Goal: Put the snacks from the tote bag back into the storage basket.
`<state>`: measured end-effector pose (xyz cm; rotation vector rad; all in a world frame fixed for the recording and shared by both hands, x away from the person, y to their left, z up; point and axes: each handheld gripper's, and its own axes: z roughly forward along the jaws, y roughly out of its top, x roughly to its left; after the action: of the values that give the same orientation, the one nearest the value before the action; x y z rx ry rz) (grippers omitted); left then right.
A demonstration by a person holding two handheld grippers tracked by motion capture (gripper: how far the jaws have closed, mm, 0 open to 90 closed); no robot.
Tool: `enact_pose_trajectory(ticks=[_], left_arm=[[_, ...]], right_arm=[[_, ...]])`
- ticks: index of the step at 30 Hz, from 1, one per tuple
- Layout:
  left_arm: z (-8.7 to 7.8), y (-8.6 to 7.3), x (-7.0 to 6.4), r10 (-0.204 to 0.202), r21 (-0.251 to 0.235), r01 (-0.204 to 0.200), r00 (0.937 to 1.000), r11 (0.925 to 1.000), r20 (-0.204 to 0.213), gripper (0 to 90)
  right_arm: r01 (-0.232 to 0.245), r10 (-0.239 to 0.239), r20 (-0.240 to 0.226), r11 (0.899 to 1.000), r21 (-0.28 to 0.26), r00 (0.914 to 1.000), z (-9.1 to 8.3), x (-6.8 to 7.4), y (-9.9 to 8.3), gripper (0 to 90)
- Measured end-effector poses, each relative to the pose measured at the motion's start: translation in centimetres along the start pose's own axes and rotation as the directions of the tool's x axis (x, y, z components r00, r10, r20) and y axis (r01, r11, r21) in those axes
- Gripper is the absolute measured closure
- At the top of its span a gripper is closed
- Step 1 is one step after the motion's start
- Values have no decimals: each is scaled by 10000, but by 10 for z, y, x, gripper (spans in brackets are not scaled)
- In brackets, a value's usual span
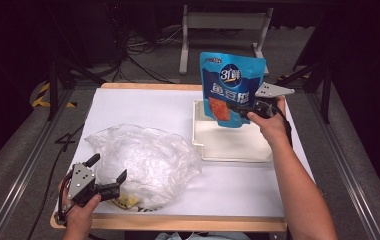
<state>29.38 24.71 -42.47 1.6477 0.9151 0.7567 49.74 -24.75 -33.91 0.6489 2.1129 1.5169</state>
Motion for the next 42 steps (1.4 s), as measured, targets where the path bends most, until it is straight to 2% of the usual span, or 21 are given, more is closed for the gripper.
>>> enact_pose_trajectory(ticks=[4,17,22,27,33,37,42], left_arm=[[0,0,0,70,155,-71,10000,9999,36,27],[0,0,0,36,170,-36,10000,9998,12,27],[0,0,0,28,170,-28,10000,9999,9,27],[0,0,0,21,157,-21,10000,9999,16,26],[0,0,-1,13,118,-14,10000,9999,28,27],[0,0,0,32,108,-32,10000,9999,18,27],[0,0,0,16,107,-16,10000,9999,8,27]], right_arm=[[-78,78,-24,9998,209,10000,3,0,-11,523],[-382,380,100,9990,244,9992,8,0,-34,523],[-481,483,-97,9985,246,9988,12,0,-41,522],[-598,600,-124,9981,142,9981,12,-1,-44,521],[-588,591,-172,9982,152,9981,13,-1,-46,517],[-478,484,-157,9983,346,9987,15,-2,-48,514],[-518,523,-191,9984,239,9984,15,-4,-50,511]])
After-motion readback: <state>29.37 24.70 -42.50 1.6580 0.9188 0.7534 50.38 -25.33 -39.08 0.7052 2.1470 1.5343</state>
